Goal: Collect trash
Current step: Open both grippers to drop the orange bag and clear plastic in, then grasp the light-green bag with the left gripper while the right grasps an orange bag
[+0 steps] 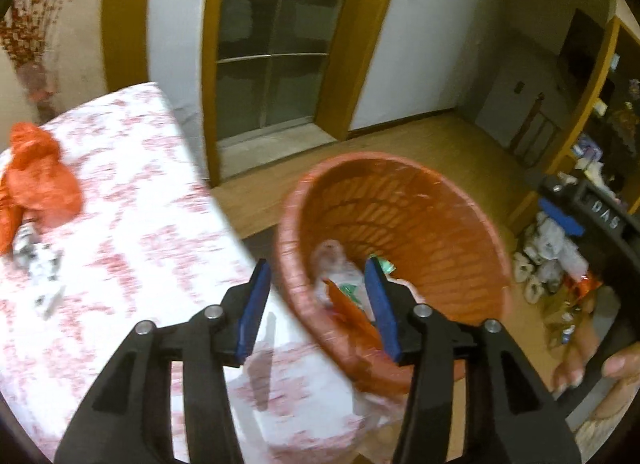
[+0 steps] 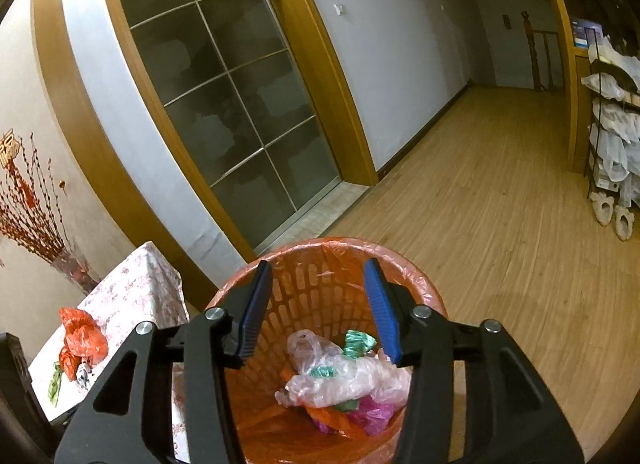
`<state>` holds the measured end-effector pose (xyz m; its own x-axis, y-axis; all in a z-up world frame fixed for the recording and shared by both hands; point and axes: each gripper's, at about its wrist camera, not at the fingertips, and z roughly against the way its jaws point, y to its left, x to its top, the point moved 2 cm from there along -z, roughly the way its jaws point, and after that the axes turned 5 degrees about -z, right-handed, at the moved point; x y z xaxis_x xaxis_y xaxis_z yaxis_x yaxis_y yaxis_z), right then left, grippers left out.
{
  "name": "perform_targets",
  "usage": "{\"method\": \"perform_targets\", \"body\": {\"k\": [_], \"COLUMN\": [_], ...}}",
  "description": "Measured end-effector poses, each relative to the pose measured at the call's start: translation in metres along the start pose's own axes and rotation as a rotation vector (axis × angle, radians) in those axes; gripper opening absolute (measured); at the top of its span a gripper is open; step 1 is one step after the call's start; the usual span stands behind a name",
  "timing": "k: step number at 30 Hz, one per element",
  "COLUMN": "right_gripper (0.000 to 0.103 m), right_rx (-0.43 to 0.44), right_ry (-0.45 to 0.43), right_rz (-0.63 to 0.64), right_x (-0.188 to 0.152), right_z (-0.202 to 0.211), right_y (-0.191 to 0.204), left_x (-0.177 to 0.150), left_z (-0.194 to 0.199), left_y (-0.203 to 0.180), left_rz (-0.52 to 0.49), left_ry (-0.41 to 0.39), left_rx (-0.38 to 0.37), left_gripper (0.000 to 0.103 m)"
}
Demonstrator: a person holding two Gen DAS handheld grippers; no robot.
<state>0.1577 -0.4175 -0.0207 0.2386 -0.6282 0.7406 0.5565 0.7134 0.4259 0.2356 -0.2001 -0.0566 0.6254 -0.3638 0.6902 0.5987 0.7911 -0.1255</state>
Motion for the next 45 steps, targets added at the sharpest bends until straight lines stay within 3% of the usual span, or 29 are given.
{"method": "perform_targets", "body": {"k": [19, 28, 33, 40, 45], "right_gripper": [0.051, 0.051, 0.051, 0.051, 0.051], "right_rx": [0.089, 0.190, 0.294, 0.466, 0.507], "right_ry": [0.125, 0.214, 0.276, 0.377, 0.449], "right_rz": [0.201, 0.314, 0.390, 0.487, 0.537], "right_x": [-0.040, -0.070, -0.090, -0.118, -0.141], "right_z": [-0.015, -0.028, -0.038, -0.069, -0.099], "right_y": [0.074, 0.128, 0.177, 0.275, 0.334], "left_x": [-0.052, -0.049, -0.047, -0.044, -0.043], "left_z": [0.065, 0.098, 0.112, 0.115, 0.105], "left_y": [0.172, 0.246, 0.282, 0.340, 0.376], "left_rz": [0.253, 0.395, 0.424, 0.453, 0.463], "left_ry": [-0.012, -0.082, -0.098, -0.081, -0.044], "left_rx": [0.310, 0.416, 0.487, 0.568, 0.587], "left_gripper": [0.055, 0.055, 0.055, 0.055, 0.060]}}
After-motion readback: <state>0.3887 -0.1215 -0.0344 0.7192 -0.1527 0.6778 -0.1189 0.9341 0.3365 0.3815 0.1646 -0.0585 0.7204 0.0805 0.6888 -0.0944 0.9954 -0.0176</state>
